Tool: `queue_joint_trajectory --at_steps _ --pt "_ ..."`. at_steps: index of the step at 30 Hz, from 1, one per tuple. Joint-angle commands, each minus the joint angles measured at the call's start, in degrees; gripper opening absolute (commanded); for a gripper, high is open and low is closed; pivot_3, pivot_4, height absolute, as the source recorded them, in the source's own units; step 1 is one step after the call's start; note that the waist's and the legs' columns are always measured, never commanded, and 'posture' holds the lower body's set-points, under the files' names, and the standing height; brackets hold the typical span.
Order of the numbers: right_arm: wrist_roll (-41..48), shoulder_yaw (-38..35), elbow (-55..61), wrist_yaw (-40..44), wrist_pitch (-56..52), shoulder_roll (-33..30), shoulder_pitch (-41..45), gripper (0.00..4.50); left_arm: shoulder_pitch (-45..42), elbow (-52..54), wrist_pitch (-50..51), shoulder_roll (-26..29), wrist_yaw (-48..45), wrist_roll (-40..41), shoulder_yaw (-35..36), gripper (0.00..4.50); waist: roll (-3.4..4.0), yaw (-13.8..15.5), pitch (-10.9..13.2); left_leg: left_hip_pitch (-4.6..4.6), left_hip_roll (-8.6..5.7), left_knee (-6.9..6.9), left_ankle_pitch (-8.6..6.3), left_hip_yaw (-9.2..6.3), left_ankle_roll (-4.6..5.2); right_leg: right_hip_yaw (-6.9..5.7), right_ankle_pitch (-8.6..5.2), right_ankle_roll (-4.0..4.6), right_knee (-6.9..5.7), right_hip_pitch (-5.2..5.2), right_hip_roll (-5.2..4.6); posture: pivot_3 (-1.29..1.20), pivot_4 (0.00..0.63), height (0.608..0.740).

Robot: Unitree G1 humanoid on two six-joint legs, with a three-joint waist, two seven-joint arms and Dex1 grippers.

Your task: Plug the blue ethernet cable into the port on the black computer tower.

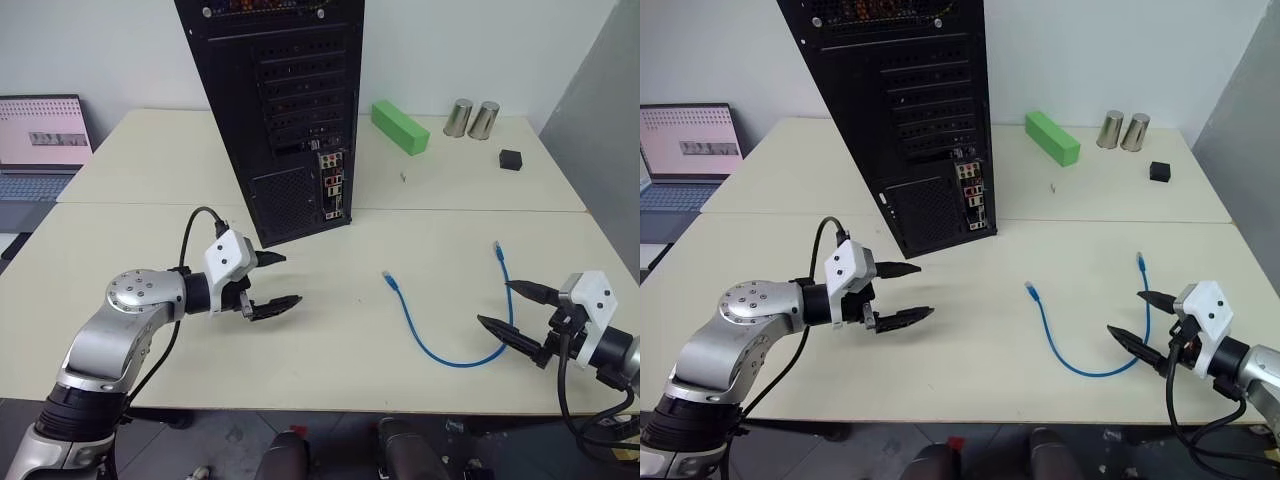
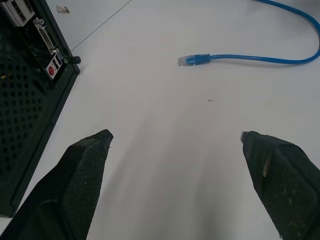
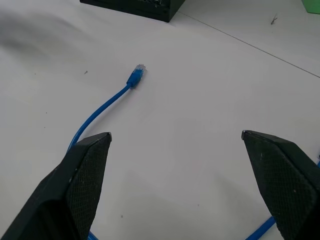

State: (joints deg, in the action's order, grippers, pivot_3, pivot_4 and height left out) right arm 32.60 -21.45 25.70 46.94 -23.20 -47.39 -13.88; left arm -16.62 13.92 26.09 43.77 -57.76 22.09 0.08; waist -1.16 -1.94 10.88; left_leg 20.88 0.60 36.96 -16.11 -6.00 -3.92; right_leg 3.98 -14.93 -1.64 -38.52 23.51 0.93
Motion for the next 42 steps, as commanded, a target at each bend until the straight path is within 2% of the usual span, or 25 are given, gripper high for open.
queue_joint_trajectory --at_steps 1,13,17,23,26,28,32,38,41,42 --pt "-0.4 -2.1 0.6 0.5 0.3 -0.4 0.3 4.43 -0.7 1.2 -0.2 -0.3 -0.6 1.0 -0.2 4.43 0.00 0.0 0.0 0.00 0.00 0.00 0.00 0.00 0.00 0.00 0.00 0.00 0.00 0.00 0.00 0.00 0.150 0.740" --pt "-1.1 -0.5 2.6 -0.3 -1.9 -0.3 1.1 4.43 -0.1 1.4 -1.0 -0.3 0.0 -0.6 -1.4 4.43 0.00 0.0 0.0 -0.01 0.00 0.01 0.00 0.00 0.00 0.00 0.00 0.00 -0.03 0.00 0.00 0.00 0.150 0.740" --pt "0.3 1.8 5.6 -1.8 -4.7 0.9 2.9 4.43 0.0 0.3 -3.5 0.3 0.0 -3.6 -3.1 4.43 0.00 -0.1 0.0 -0.03 0.00 0.01 0.00 0.00 0.00 0.01 0.00 0.00 -0.05 0.00 0.00 0.00 0.150 0.740" --pt "-3.8 14.2 8.2 -11.1 -9.6 8.2 10.3 4.43 -0.3 -2.5 -9.2 -0.4 -1.2 -7.0 -5.2 4.43 -0.06 -0.2 0.0 -0.07 0.03 0.03 0.01 -0.02 0.00 0.01 0.00 0.00 -0.12 -0.02 0.03 0.00 0.150 0.740" --pt "-10.5 23.2 4.1 -17.2 -9.4 14.4 15.3 4.43 -1.4 -3.6 -10.8 -1.4 -2.5 -6.0 -5.6 4.43 -0.07 0.0 0.0 -0.04 0.01 0.03 0.01 -0.03 0.00 0.00 0.00 0.00 -0.11 0.00 0.01 0.00 0.150 0.740" --pt "-13.4 26.8 0.8 -19.6 -9.3 18.0 18.3 4.43 -2.3 -4.6 -11.5 -1.9 -2.9 -6.3 -5.7 4.43 -0.07 -0.1 0.0 -0.02 0.01 0.06 0.01 -0.02 -0.01 0.00 0.01 0.00 -0.11 0.02 0.01 0.00 0.150 0.740" --pt "-17.4 30.1 -4.9 -22.6 -8.8 22.5 21.8 4.43 -2.9 -5.9 -12.9 -2.2 -3.5 -7.3 -6.4 4.43 -0.06 0.0 0.0 -0.02 0.01 0.04 0.01 -0.04 -0.01 -0.01 0.01 0.00 -0.15 0.05 0.01 0.00 0.150 0.740" --pt "-22.4 31.5 -9.9 -26.0 -8.5 25.5 23.3 4.43 -2.9 -6.0 -13.4 -2.7 -3.3 -7.6 -6.6 4.43 -0.06 0.0 0.0 0.01 0.00 0.02 0.01 -0.05 -0.01 -0.02 0.00 0.02 -0.12 0.06 -0.01 0.00 0.150 0.740" --pt "-23.4 31.7 -9.8 -26.9 -9.3 26.6 23.0 3.96 -2.7 -6.1 -13.7 -2.9 -3.1 -7.8 -6.6 4.43 -0.06 -0.1 0.0 0.00 0.01 0.03 0.01 -0.05 0.00 -0.02 0.00 0.01 -0.15 0.07 0.00 0.00 0.150 0.740" --pt "-23.7 31.8 -9.8 -27.1 -9.5 26.9 23.0 3.62 -2.7 -6.2 -13.8 -2.9 -3.0 -7.9 -6.7 4.43 -0.06 -0.1 0.0 -0.02 0.01 0.04 0.01 -0.05 0.00 -0.02 0.00 0.01 -0.18 0.06 0.00 0.00 0.150 0.740"
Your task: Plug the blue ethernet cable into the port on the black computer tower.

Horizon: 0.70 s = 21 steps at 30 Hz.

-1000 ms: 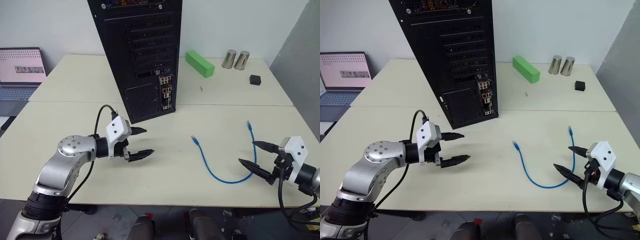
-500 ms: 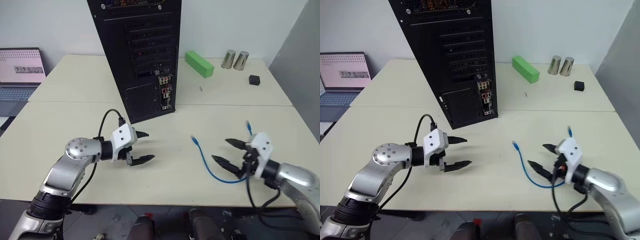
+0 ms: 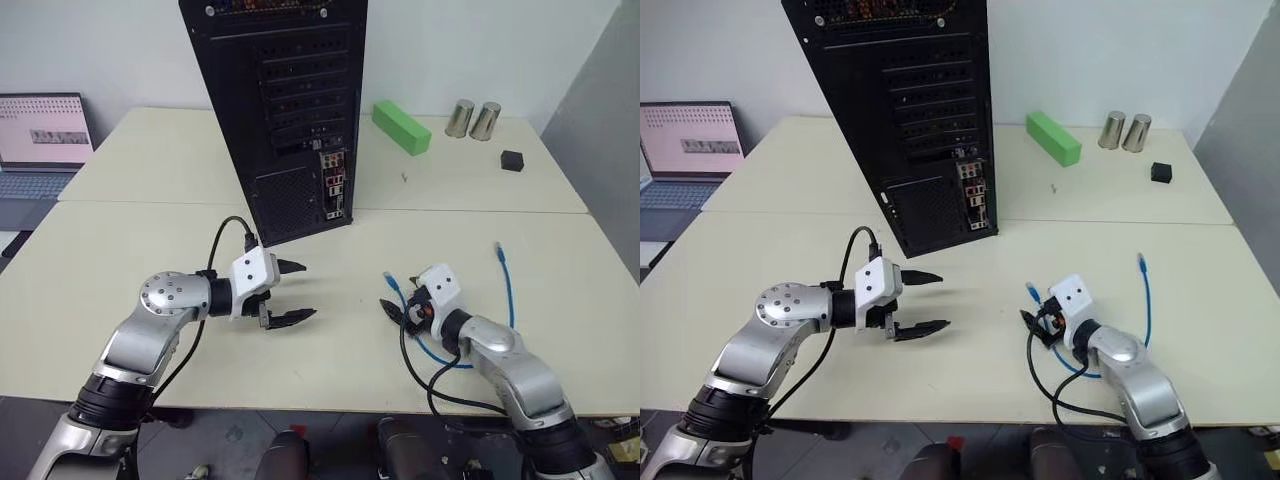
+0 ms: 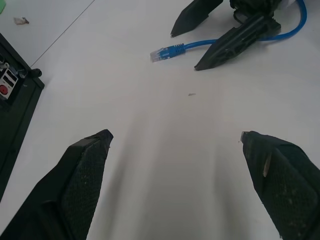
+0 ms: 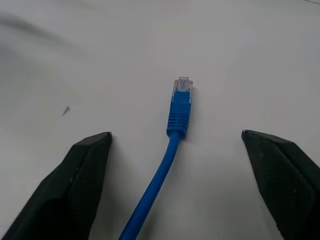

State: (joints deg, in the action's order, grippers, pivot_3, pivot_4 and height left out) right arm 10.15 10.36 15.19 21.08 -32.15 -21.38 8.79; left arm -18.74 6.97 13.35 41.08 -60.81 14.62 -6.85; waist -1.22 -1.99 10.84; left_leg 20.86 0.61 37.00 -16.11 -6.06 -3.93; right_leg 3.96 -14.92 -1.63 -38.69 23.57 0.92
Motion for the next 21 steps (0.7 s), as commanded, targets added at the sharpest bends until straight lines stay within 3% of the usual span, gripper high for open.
queue_joint_trajectory --at_steps 1,12,15,21 --pt "-1.6 0.1 0.7 -1.4 -0.7 1.1 0.4 3.41 -0.6 0.8 -1.1 -0.3 0.1 -0.4 0.2 4.43 0.00 0.0 0.0 -0.01 0.00 0.01 0.00 0.00 0.00 0.00 0.00 0.00 -0.03 0.00 0.00 0.00 0.150 0.740" --pt "-4.5 0.8 0.3 -1.2 -1.3 1.4 1.9 0.93 -4.0 -0.7 -1.8 -1.7 -1.1 -1.1 -1.3 4.43 0.00 0.0 0.0 -0.05 -0.02 0.05 0.01 -0.02 0.01 -0.02 0.00 0.00 -0.15 -0.01 0.01 0.00 0.150 0.740" --pt "-4.3 0.2 1.9 0.1 -1.0 0.8 3.1 0.08 -5.9 -2.9 -3.6 -2.7 -2.9 -1.2 -2.3 4.43 0.00 -0.1 0.0 -0.05 -0.02 0.04 0.01 -0.01 0.00 -0.01 0.00 0.00 -0.15 -0.01 0.01 0.00 0.150 0.740" --pt "-0.8 4.5 9.1 12.1 -1.7 -4.8 6.0 0.04 -9.9 -8.1 -8.0 -4.1 -7.7 -2.8 -5.6 4.43 0.01 -0.1 0.0 -0.04 -0.03 0.03 0.01 -0.02 0.01 -0.03 0.00 0.00 -0.14 0.00 0.02 0.00 0.150 0.740"
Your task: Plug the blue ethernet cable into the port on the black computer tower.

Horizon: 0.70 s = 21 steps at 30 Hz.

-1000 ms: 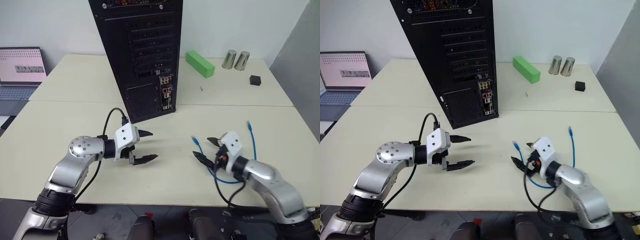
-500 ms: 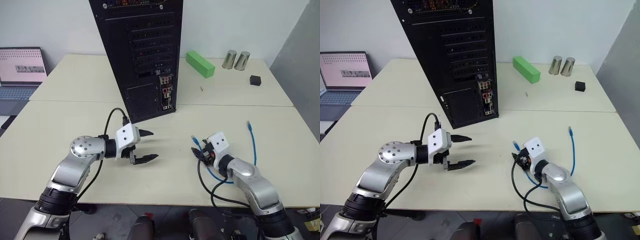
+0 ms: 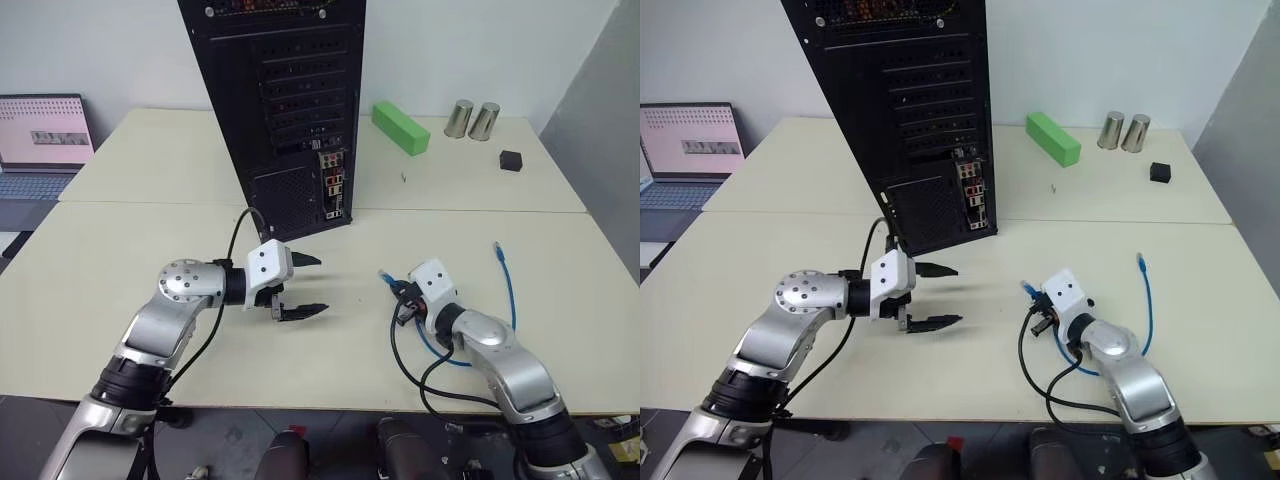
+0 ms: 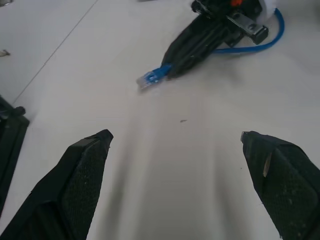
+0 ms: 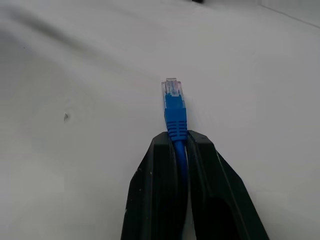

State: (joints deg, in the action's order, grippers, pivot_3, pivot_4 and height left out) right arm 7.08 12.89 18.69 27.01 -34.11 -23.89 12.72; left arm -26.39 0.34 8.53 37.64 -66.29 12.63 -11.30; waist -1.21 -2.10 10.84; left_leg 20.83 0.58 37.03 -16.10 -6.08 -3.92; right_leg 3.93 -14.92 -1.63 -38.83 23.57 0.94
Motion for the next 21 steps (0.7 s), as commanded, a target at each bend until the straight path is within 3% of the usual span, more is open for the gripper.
queue_joint_trajectory --at_steps 1,7,19,21 --pt "2.8 2.6 6.6 8.2 0.1 -3.4 2.6 0.04 -2.9 -2.4 -3.8 -1.1 -2.9 -0.9 -1.5 4.43 0.00 -0.1 0.0 0.00 0.00 0.00 0.00 -0.01 0.00 -0.02 0.00 0.00 0.00 0.00 0.01 0.00 0.150 0.740" --pt "6.9 4.3 10.4 16.1 -3.0 -7.4 5.2 0.02 -5.7 -7.4 -8.1 -3.1 -5.3 -2.1 -3.3 4.43 -0.01 -0.1 0.0 0.03 -0.01 0.01 0.00 -0.02 0.00 -0.03 0.00 0.00 0.02 0.00 0.00 0.00 0.150 0.740" --pt "7.8 5.0 10.3 17.7 -4.4 -7.6 7.3 0.02 -5.9 -8.6 -9.9 -3.6 -9.0 -2.2 -4.2 4.43 -0.01 -0.1 0.0 0.03 0.00 0.01 0.00 -0.07 0.00 -0.06 0.00 0.00 0.01 0.00 0.00 0.00 0.150 0.740" --pt "7.6 5.3 10.0 17.6 -4.2 -7.6 7.4 0.02 -6.0 -8.7 -9.8 -3.6 -9.4 -2.2 -4.1 4.07 -0.01 -0.1 0.0 0.03 0.00 0.01 0.00 -0.07 0.00 -0.06 0.00 0.00 0.01 0.00 0.00 0.00 0.150 0.740"
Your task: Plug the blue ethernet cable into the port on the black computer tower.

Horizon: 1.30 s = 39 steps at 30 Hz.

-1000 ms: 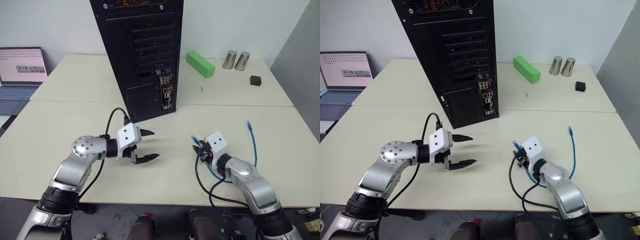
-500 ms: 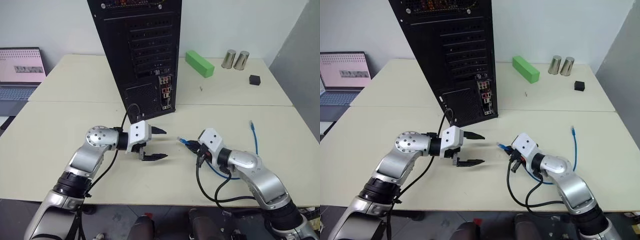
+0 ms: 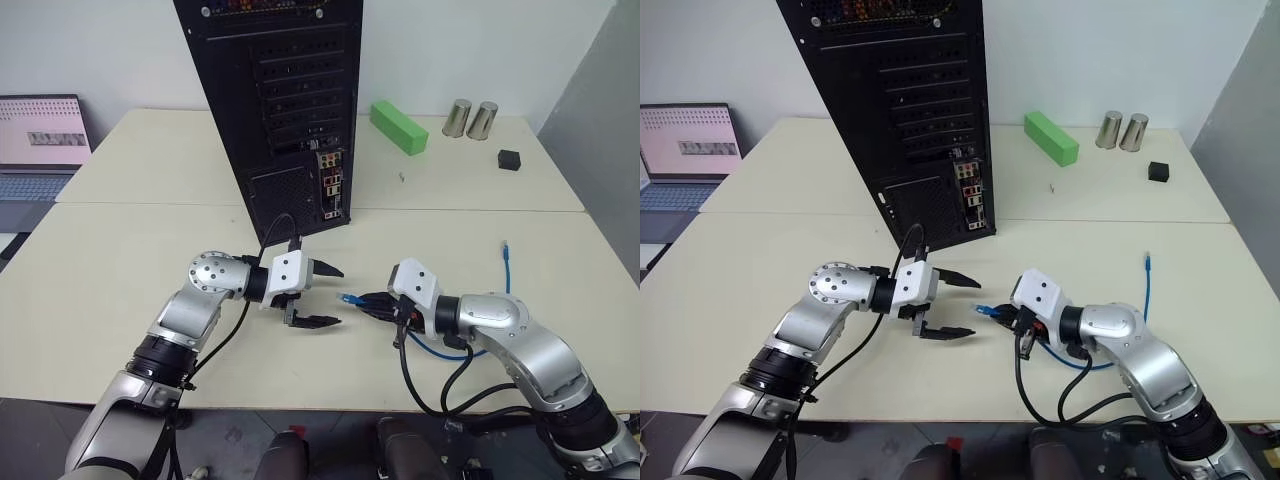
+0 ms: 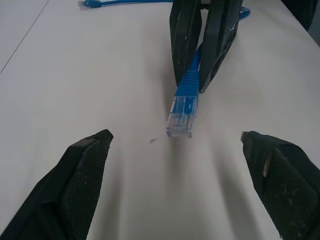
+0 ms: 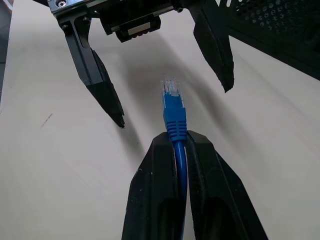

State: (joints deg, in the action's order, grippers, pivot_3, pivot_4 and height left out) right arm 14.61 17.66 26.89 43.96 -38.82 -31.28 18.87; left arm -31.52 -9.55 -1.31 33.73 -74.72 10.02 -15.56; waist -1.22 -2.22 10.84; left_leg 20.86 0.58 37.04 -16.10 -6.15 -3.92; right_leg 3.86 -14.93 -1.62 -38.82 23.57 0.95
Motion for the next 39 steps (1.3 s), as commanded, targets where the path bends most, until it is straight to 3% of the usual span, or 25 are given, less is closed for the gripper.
queue_joint_trajectory --at_steps 1,18,27,29,30,33,37,39 --pt "-0.1 0.7 1.7 0.7 0.7 -0.4 1.4 0.02 -1.0 0.9 0.1 0.1 -0.9 0.2 0.2 3.96 0.00 0.0 0.0 0.00 0.00 0.00 0.00 0.00 0.00 0.00 0.00 0.00 0.00 0.00 0.00 0.00 0.150 0.740" --pt "-3.0 2.3 0.7 0.7 2.9 -0.8 1.5 0.01 -1.0 0.2 0.3 -1.4 -0.4 -2.2 -0.5 0.25 0.00 -0.1 0.0 0.00 0.00 0.01 0.00 -0.01 0.00 -0.01 0.00 0.00 -0.01 0.00 0.00 0.00 0.150 0.740" --pt "-4.8 3.3 -0.2 2.0 4.9 -1.8 1.7 0.00 0.2 0.5 -0.8 -1.4 -0.1 -3.0 -0.6 0.24 0.00 -0.1 0.0 0.00 0.00 0.01 0.00 -0.01 0.00 -0.02 0.00 0.00 -0.01 0.00 0.00 0.00 0.150 0.740" --pt "-5.0 3.4 -0.1 3.3 5.9 -2.9 1.7 0.71 0.8 0.6 -1.9 -1.3 -0.2 -3.1 -0.6 0.24 0.00 -0.1 0.0 0.00 0.00 0.01 0.00 -0.01 0.00 -0.02 0.00 0.00 -0.01 0.00 0.00 0.00 0.150 0.740" --pt "-4.9 3.3 0.0 3.6 6.2 -3.3 1.6 0.78 1.0 0.8 -2.3 -1.2 -0.2 -3.2 -0.7 0.24 0.00 -0.1 0.0 0.00 0.00 0.01 0.00 -0.01 0.00 -0.02 0.00 0.00 -0.01 0.00 0.00 0.00 0.150 0.740" --pt "-4.3 2.5 0.6 4.6 6.2 -4.6 1.7 1.66 1.8 0.7 -5.0 -0.9 -0.2 -4.1 -0.9 0.24 0.00 0.0 0.0 0.00 0.00 0.01 0.00 -0.01 0.00 -0.02 0.00 0.00 0.00 0.00 0.00 0.00 0.150 0.740" --pt "0.2 -3.6 1.8 8.4 3.2 -9.7 1.6 2.57 3.5 -1.0 -15.2 -1.4 2.4 -7.1 -1.0 0.24 0.01 0.2 0.0 0.00 -0.02 0.01 0.00 -0.01 0.00 0.00 0.00 0.00 -0.01 0.00 -0.02 0.00 0.150 0.740" --pt "5.8 -8.2 1.9 8.0 -1.9 -9.0 0.9 3.03 3.7 -3.3 -24.1 -2.2 6.1 -9.8 -0.7 0.24 0.00 0.3 0.0 0.00 -0.02 0.03 0.00 0.00 0.00 0.01 0.00 0.00 0.04 -0.02 -0.04 0.00 0.150 0.740"
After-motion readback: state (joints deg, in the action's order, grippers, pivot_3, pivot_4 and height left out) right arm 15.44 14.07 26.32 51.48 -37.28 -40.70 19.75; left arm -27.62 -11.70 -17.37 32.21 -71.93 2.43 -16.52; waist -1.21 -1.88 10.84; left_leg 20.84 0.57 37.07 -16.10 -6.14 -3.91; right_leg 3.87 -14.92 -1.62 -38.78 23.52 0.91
